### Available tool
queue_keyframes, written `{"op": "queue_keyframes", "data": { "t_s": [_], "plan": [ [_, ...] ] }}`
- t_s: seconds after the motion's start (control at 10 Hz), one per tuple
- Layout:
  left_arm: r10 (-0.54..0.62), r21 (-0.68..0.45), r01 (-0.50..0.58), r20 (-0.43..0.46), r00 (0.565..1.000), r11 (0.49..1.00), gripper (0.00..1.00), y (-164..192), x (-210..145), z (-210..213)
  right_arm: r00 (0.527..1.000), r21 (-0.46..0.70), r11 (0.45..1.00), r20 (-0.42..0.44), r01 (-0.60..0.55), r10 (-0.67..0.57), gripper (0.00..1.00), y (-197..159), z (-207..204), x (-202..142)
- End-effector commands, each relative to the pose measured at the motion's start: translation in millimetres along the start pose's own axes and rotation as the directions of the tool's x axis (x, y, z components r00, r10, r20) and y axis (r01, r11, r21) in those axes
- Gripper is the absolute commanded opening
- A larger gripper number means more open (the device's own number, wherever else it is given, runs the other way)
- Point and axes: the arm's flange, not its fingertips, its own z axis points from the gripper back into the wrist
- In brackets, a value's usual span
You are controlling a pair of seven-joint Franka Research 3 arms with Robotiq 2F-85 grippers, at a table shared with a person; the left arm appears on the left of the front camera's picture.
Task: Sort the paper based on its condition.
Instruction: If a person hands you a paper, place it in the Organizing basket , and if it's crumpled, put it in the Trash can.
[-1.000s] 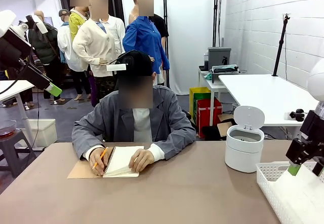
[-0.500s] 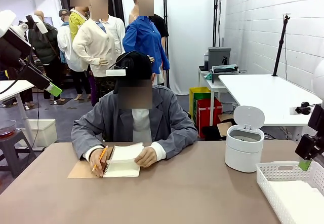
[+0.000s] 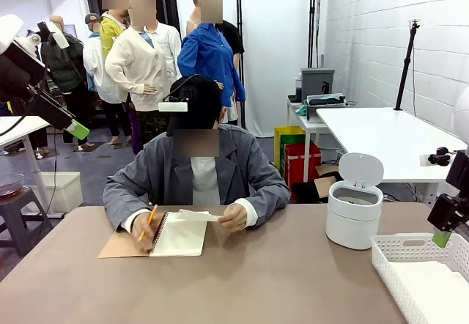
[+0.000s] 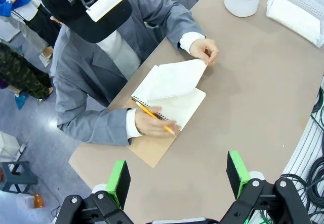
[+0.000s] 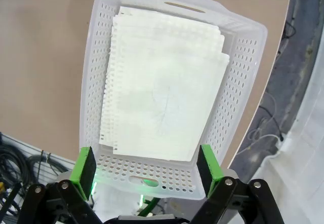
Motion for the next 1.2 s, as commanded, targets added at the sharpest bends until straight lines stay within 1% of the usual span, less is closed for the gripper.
{"op": "queue_keyframes", "data": {
  "t_s": [0.0,0.1,0.2,0.3,0.4,0.5,0.8,1.1],
  "plan": [
    [0.003,-0.002,-0.003,0.003,1.0,1.0,1.0,0.4,-0.6,0.4,0.999,-0.015,0.998,-0.001,-0.054,0.054,1.0,5.8,8.8,2.9],
    [0.003,-0.002,-0.003,0.003,1.0,1.0,1.0,0.4,-0.6,0.4,0.989,-0.002,0.989,0.024,-0.148,0.148,1.0,13.7,19.0,11.3],
    [0.003,-0.002,-0.003,0.003,1.0,1.0,1.0,0.4,-0.6,0.4,0.973,0.007,0.974,0.038,-0.227,0.227,1.0,30.0,31.0,19.9],
    [0.003,-0.002,-0.003,0.003,1.0,1.0,1.0,0.4,-0.6,0.4,0.956,0.018,0.957,0.055,-0.289,0.287,1.0,43.3,42.5,29.0],
    [0.003,-0.002,-0.003,0.003,1.0,1.0,1.0,0.4,-0.6,0.4,0.937,-0.005,0.941,0.084,-0.339,0.338,1.0,58.3,50.9,38.7],
    [0.003,-0.002,-0.003,0.003,1.0,1.0,1.0,0.4,-0.6,0.4,0.91,0.014,0.915,0.113,-0.403,0.399,1.0,75.8,57.5,48.7],
    [0.003,-0.002,-0.003,0.003,1.0,1.0,1.0,0.4,-0.6,0.4,0.83,0.046,0.841,0.201,-0.539,0.521,1.0,120.7,76.3,83.2],
    [0.003,-0.002,-0.003,0.003,1.0,1.0,1.0,0.4,-0.6,0.4,0.747,0.057,0.765,0.272,-0.641,0.606,1.0,153.3,92.0,108.0]
  ]
}}
